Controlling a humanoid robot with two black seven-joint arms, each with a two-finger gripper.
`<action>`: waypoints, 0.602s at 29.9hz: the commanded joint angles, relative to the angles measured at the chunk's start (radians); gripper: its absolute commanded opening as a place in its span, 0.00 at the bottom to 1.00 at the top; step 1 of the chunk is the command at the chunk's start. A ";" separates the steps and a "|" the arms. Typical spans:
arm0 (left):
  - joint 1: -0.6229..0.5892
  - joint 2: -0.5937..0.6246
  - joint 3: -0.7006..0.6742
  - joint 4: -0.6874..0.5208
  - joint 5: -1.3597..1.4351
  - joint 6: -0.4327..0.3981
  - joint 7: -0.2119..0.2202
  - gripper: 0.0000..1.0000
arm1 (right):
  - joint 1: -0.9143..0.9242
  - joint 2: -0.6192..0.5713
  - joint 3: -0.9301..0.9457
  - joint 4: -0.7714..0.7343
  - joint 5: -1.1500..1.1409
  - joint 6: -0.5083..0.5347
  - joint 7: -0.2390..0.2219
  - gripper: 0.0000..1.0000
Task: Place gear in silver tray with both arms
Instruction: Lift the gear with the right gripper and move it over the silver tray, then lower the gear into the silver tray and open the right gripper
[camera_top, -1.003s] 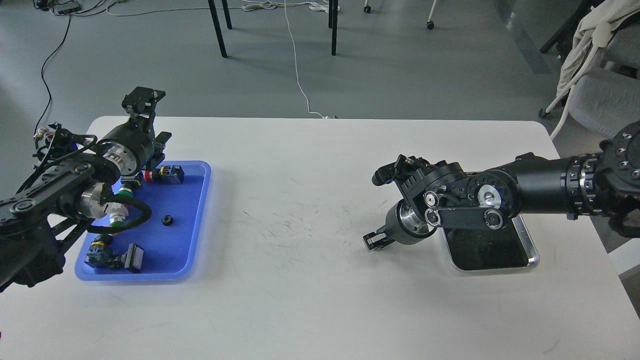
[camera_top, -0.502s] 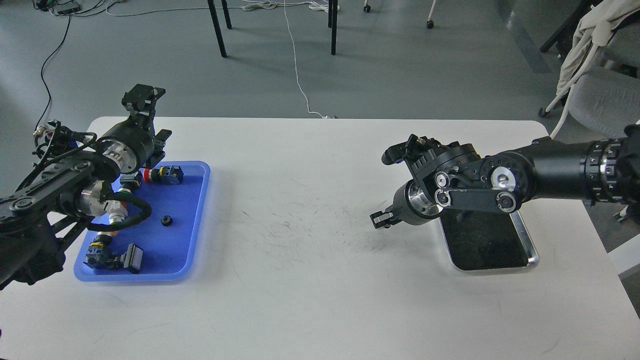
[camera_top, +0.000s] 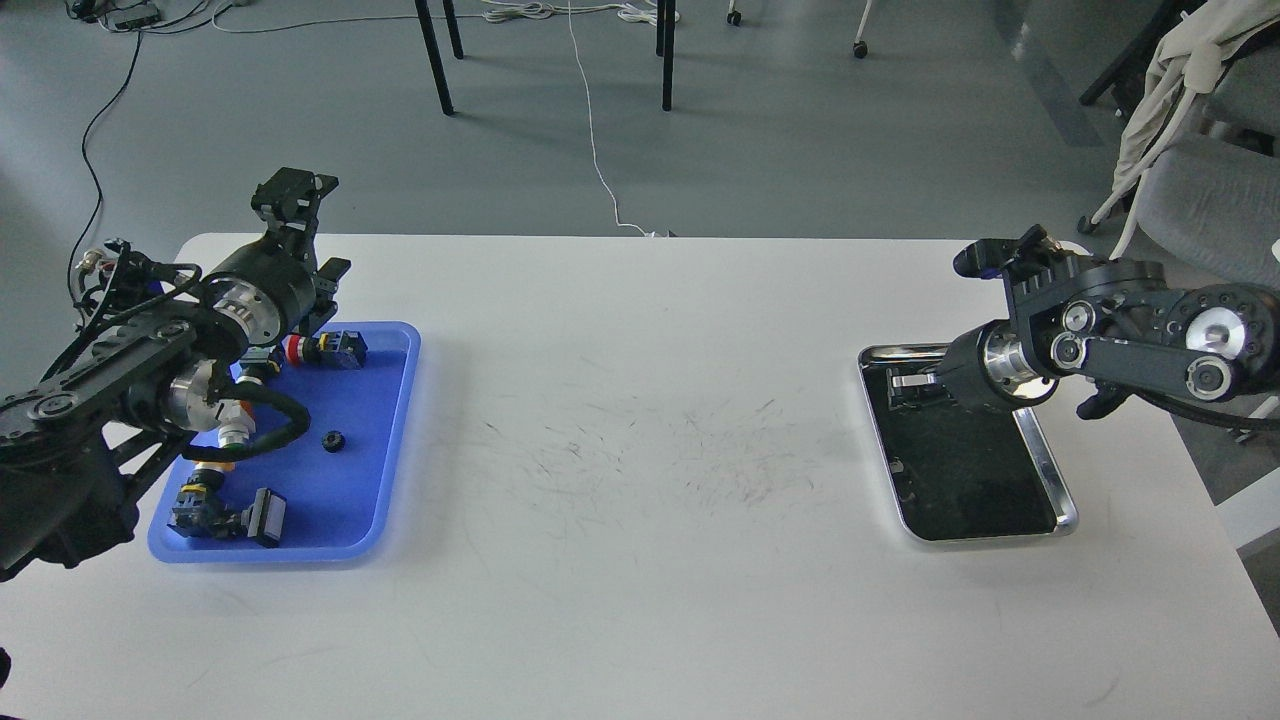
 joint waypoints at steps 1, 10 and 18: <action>0.000 0.000 0.000 0.002 0.000 -0.001 -0.002 0.98 | -0.061 0.010 0.029 -0.034 -0.003 -0.006 0.000 0.04; 0.002 0.000 0.000 0.002 0.000 0.001 -0.002 0.98 | -0.092 0.024 0.035 -0.050 -0.003 -0.018 0.000 0.12; 0.000 0.000 0.000 0.002 0.002 0.002 -0.002 0.98 | -0.088 0.022 0.035 -0.043 -0.003 -0.018 0.000 0.17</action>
